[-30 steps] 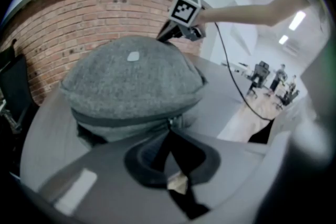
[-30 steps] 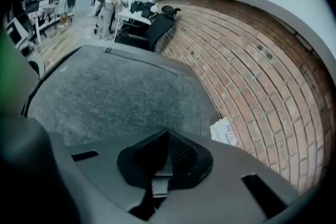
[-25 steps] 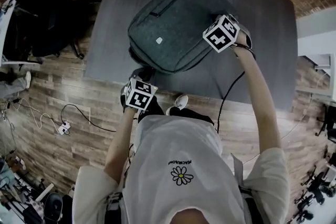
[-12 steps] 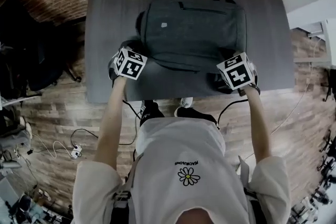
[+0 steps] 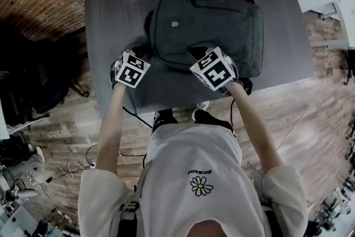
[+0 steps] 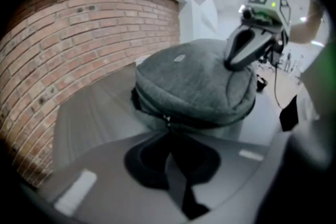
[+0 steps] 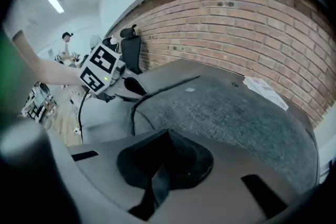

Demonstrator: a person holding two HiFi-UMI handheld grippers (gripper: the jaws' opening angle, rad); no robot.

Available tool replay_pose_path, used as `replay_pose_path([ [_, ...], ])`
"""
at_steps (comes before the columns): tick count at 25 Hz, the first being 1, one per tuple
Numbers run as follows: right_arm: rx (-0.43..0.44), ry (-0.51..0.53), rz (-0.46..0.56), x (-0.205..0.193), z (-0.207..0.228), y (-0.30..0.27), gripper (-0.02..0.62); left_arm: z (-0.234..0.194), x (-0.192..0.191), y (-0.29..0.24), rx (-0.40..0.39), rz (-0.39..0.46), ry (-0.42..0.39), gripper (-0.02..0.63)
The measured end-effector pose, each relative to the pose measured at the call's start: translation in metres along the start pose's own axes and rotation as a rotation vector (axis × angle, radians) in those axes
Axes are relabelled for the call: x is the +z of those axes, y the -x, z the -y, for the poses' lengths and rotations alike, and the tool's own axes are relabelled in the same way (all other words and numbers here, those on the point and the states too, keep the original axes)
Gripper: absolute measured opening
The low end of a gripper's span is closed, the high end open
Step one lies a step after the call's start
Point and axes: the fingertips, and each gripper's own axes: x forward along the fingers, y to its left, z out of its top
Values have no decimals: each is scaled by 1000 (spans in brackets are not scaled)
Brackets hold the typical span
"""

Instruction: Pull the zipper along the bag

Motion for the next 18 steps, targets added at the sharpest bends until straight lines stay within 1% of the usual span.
replay_pose_path([
  [2,-1,-19,-21,-4,5,-5,0,9,-1,4,-52,-7,-35,5],
  [5,37,-69,-40,-5,7,-7,0,29,-5,13,-126,-21,-95,5],
  [7,46,-79,-41,-6,7,-8,0,43,-7,18,-165,-14,-101,5],
  [9,42,-74,-35,-5,7,-9,0,61,-11,21,-206,-27,-110,5],
  [12,49,-74,-36,-5,7,-9,0,102,-13,20,-289,-32,-134,6],
  [13,54,-75,-37,-5,7,-10,0,114,-12,19,-298,-31,-126,6],
  [15,59,-73,-35,-6,6,-10,0,126,-9,15,-290,-19,-72,9],
  [17,66,-75,-33,-6,7,-10,0,126,-6,14,-275,-4,-30,9],
  [18,75,-79,-34,-6,7,-10,0,124,-7,14,-263,-6,-34,8],
])
